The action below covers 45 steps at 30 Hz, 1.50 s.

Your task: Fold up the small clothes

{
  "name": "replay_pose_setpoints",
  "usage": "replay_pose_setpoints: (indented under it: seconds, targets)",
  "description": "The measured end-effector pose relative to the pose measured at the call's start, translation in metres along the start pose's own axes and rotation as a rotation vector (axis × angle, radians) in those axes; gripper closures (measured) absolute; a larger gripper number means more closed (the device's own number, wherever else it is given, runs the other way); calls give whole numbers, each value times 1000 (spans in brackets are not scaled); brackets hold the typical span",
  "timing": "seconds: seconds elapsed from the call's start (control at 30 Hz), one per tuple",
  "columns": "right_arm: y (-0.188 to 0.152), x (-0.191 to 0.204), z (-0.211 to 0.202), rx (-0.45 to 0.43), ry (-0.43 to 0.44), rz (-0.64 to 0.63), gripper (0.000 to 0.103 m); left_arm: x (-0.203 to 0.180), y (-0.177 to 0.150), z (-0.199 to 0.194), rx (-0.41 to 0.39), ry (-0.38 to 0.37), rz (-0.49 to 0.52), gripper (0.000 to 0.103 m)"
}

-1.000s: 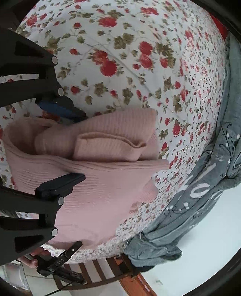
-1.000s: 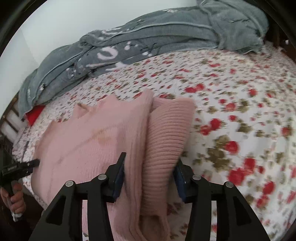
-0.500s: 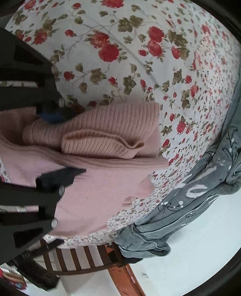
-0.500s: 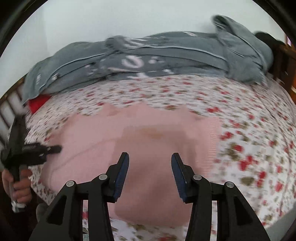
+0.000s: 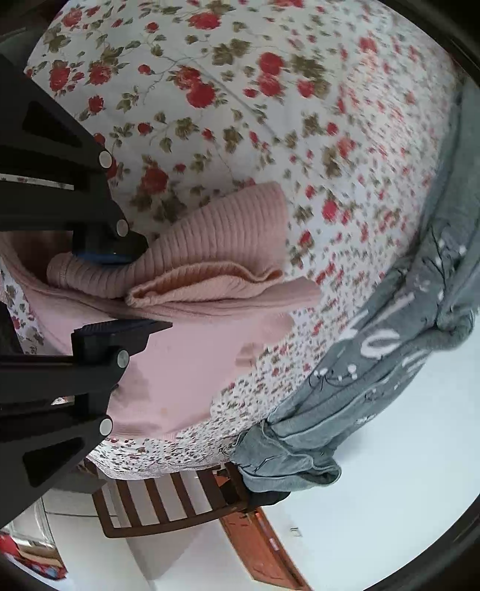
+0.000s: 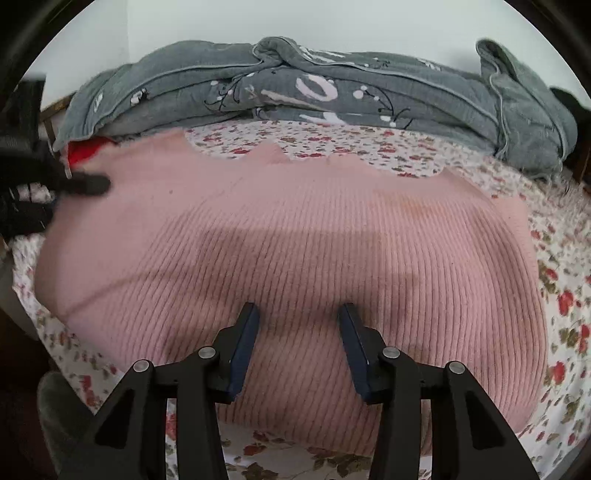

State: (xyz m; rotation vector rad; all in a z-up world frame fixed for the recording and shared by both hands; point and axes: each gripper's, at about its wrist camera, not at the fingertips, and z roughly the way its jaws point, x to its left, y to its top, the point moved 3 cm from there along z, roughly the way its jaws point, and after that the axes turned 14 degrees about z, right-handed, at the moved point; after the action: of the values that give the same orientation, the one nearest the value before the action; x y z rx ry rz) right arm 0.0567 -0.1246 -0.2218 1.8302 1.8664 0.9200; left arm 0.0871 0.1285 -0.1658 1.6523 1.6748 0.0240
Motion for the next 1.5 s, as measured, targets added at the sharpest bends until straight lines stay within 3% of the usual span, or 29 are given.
replay_pose_setpoints:
  seconds: [0.13, 0.27, 0.37, 0.67, 0.83, 1.0, 1.1, 1.2, 1.27, 1.33, 1.5]
  targets:
    - [6, -2, -4, 29, 29, 28, 56, -19, 8, -5, -10, 20, 38, 80]
    - [21, -32, -25, 79, 189, 187, 56, -40, 15, -9, -20, 25, 72, 81]
    - [32, -63, -47, 53, 225, 265, 56, -64, 22, -10, -23, 32, 118, 81]
    - [47, -163, -102, -46, 176, 369, 56, -154, 33, 12, 6, 44, 192, 81]
    - [38, -218, -126, -96, 113, 421, 56, -215, 26, 50, 56, 44, 272, 81]
    - [20, -267, -138, -85, 81, 509, 56, -256, 2, 106, 141, 85, 332, 81]
    - [9, -276, -140, -67, 75, 514, 56, -259, -11, 133, 219, 91, 320, 77]
    - [2, -273, -138, -53, 85, 502, 56, -261, -16, 132, 241, 30, 319, 66]
    - [4, -264, -137, -46, 106, 486, 56, -264, -14, 117, 210, -17, 336, 50]
    - [8, -251, -135, -46, 127, 462, 56, -263, -10, 92, 141, -13, 372, 41]
    - [29, -212, -130, -51, 207, 391, 56, -239, -3, 44, 27, 117, 421, 35]
